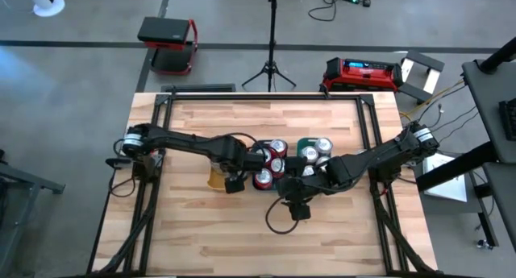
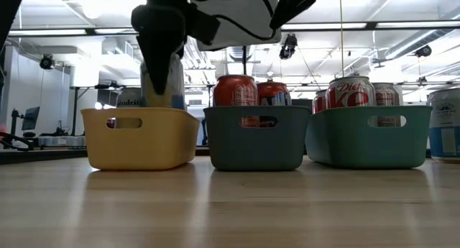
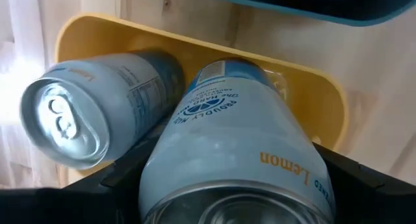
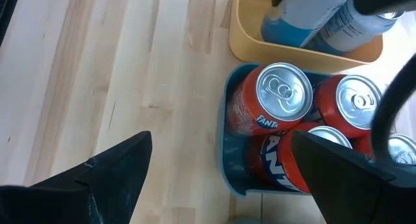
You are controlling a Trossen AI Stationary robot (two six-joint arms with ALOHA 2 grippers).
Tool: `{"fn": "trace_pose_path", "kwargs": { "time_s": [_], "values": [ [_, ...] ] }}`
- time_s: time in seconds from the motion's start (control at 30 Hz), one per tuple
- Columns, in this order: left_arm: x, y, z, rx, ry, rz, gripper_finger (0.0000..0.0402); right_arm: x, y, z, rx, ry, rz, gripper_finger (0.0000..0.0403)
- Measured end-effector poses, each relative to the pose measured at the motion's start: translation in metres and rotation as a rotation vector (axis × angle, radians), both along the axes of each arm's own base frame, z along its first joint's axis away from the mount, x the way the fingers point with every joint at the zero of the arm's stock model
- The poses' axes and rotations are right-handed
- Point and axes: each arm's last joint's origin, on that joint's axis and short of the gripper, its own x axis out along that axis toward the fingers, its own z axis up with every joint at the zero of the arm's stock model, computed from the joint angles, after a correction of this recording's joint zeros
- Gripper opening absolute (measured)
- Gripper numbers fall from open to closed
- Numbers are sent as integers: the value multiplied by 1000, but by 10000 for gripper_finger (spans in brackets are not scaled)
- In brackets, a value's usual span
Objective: Sort soda cans
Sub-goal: Put the left blue-white soda can into the yellow bin
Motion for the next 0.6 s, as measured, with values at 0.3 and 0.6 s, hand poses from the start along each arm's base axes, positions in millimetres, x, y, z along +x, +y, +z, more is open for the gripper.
{"fn": "trace_pose_path", "kwargs": {
  "time_s": [0.3, 0.6],
  "values": [
    [8, 5, -15, 1, 39, -7, 296, 0, 0, 0, 1, 4, 15, 364],
    [13, 14, -18, -1, 8, 14, 309, -1, 4, -1, 38, 22, 55, 364]
  ]
}}
